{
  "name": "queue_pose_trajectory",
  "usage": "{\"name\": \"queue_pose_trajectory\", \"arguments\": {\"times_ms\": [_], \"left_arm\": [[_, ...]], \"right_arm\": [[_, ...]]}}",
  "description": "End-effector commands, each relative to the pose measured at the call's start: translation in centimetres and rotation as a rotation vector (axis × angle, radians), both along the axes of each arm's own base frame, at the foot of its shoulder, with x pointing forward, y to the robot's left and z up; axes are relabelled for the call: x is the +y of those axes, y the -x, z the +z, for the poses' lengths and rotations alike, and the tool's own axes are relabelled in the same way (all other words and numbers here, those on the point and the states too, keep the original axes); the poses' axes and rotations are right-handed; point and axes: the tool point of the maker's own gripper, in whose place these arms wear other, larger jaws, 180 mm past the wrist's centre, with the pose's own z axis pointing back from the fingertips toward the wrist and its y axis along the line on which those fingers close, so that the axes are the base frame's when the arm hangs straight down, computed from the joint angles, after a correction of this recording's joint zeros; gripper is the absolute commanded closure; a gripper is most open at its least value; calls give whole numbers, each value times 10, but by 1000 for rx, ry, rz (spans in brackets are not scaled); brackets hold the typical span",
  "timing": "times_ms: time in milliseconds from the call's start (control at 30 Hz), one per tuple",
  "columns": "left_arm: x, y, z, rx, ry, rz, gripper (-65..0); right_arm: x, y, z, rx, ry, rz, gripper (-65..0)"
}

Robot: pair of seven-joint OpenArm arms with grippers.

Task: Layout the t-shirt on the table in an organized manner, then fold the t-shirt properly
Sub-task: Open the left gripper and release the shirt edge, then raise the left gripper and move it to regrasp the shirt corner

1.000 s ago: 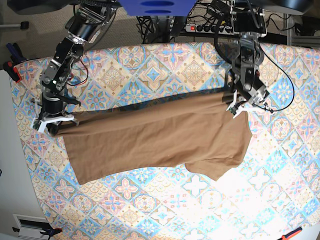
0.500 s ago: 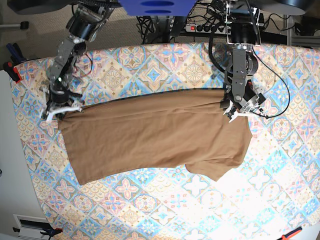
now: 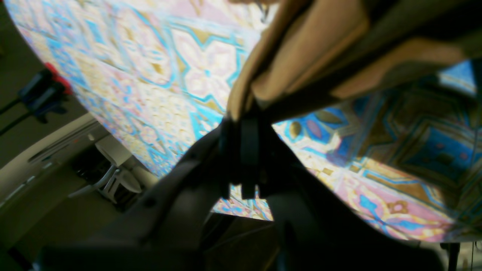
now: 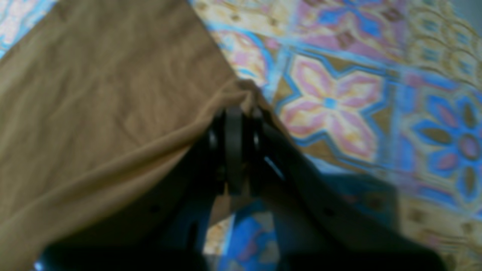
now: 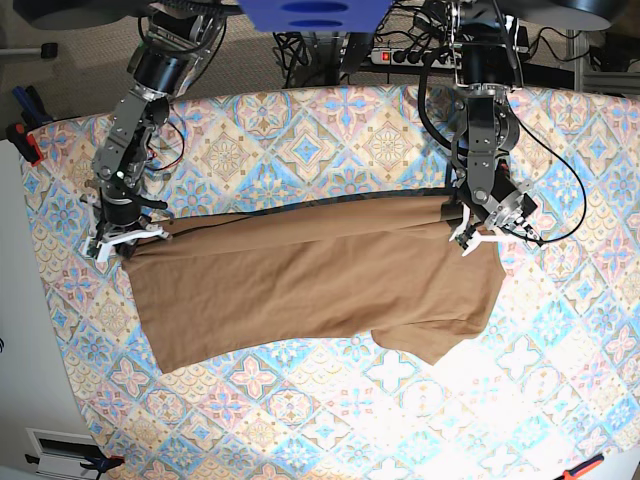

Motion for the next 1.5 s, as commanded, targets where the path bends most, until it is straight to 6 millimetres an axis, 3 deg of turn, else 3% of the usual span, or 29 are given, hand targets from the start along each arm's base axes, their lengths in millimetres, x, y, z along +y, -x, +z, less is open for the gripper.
{"name": "queue_pose_trajectory", "arguments": {"times_ms": [0, 200, 533, 700, 833, 1033, 1133, 1267, 1467], "left_arm": [[9, -4, 7, -8, -37, 20, 0], [8, 4, -11, 53, -22, 26, 0], [9, 8, -13, 64, -23, 28, 0], [2, 16, -6, 26, -1, 10, -3], [-19, 20, 9, -63, 94, -43, -153], [-29, 27, 9, -83, 140, -71, -300], [-30, 27, 9, -84, 141, -71, -341], [-26, 22, 27, -168, 162, -37, -368], [-38, 6, 41, -454, 445, 72, -369]], "right_arm": [[-8, -2, 4, -14, 16, -13, 0], [-17, 9, -21, 58, 8, -14, 0], [-26, 4, -5, 12, 49, -16, 0], [-15, -13, 27, -64, 99, 34, -130], [8, -31, 54, -129, 133, 109, -184], [14, -33, 58, -135, 138, 127, -194], [14, -33, 57, -133, 138, 127, -195], [13, -33, 57, -132, 139, 127, -195], [13, -23, 48, -105, 139, 129, -195]]}}
